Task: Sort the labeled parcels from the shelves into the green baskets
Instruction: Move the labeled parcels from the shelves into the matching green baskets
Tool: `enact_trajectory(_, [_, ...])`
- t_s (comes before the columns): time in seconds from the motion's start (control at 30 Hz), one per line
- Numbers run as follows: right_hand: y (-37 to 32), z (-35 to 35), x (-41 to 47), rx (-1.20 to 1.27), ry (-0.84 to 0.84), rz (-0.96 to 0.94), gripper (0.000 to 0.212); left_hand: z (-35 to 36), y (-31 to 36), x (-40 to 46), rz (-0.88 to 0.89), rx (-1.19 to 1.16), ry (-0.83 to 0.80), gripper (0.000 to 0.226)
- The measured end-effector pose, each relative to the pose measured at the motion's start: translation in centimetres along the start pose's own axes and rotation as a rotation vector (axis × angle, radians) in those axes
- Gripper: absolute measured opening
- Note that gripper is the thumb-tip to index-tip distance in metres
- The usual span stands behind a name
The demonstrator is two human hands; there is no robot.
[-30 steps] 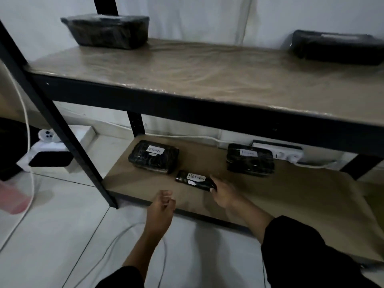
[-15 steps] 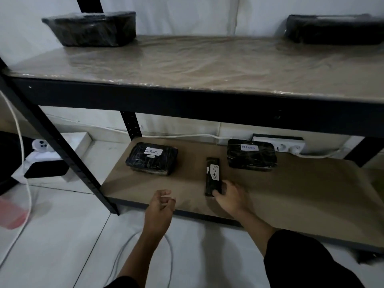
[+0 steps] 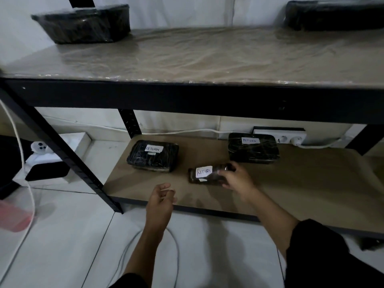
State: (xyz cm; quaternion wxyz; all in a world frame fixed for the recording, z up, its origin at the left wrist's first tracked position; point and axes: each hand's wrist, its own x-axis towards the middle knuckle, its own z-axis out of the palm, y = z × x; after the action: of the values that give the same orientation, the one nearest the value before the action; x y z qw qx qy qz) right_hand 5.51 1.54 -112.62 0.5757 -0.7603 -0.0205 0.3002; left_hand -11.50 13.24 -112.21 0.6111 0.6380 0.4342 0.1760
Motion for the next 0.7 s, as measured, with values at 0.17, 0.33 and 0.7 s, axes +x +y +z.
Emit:
enact_trajectory(0.17, [-4.4,-3.9,-4.6,0.368,-0.183,0.048,0.005,1.8,2.2,-1.3,-0.135,-0.279,-0.188,0.026])
enact_trajectory(0.33, [-4.8,-5.8,-6.6,0.336,-0.226,0.025,0.018,3.6,4.1,-2.3,-0.026,-0.432,-0.302,0.024])
enact_trajectory(0.7, [-9.2,-9.7,-15.5,0.172,-0.239,0.117,0.016,2.0,11.7,-9.0,-0.223,-0.282,-0.232,0.026])
